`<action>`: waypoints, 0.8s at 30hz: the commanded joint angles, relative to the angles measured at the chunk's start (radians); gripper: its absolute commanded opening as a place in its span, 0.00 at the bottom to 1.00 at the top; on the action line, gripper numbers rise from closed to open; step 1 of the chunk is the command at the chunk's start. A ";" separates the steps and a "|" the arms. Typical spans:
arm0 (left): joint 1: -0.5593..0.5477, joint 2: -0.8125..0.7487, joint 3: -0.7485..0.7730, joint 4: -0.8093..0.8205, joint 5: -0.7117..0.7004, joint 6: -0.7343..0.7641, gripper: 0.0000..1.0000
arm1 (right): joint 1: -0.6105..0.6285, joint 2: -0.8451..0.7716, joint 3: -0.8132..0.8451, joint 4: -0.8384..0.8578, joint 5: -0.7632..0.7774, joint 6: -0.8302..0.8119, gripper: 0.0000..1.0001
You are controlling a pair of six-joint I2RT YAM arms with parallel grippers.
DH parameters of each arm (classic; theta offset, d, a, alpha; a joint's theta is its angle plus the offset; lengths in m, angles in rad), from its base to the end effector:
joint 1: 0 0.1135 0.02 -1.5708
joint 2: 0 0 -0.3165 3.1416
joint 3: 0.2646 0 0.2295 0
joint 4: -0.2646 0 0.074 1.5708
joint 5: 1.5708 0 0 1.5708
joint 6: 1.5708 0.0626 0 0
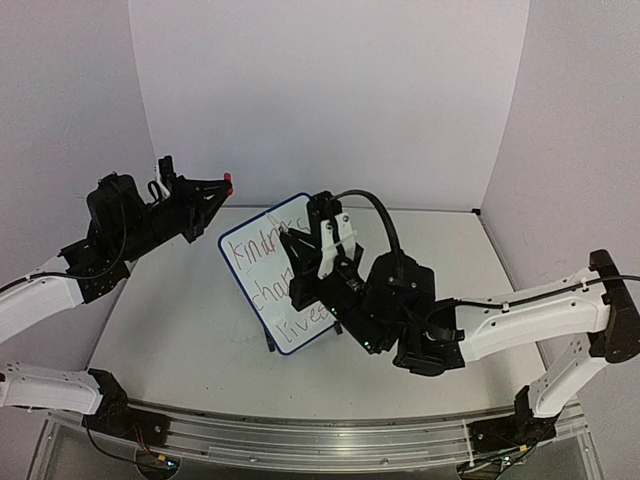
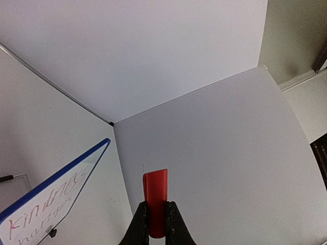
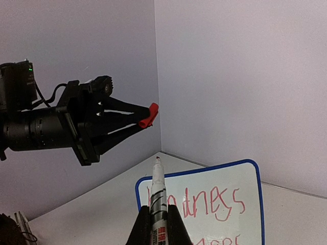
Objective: Write a sentence on the whiteboard
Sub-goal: Insert the whiteboard marker without the cap into the pen cap.
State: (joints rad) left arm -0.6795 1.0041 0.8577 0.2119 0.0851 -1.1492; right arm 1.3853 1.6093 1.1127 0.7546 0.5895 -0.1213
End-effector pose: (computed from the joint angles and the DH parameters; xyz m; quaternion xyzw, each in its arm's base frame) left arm 0.1632 -0.1387 0.4165 -0.1287 0.6714 -0.5954 0.4220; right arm 0.1038 0.3645 0.4092 -0.2316 0.5834 0.3048 0.7163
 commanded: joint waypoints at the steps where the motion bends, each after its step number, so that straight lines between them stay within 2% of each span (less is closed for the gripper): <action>1: -0.057 0.015 0.019 0.160 -0.067 -0.033 0.00 | 0.002 0.070 0.085 0.087 0.048 -0.058 0.00; 10: -0.105 0.044 -0.003 0.209 -0.118 -0.045 0.00 | 0.002 0.156 0.173 0.101 0.106 -0.086 0.00; 24: -0.129 0.053 -0.021 0.197 -0.129 -0.058 0.00 | 0.002 0.197 0.220 0.112 0.141 -0.138 0.00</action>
State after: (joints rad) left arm -0.7993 1.0614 0.8410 0.3787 -0.0303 -1.2020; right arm 1.3857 1.7883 1.2852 0.8231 0.6989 -0.2288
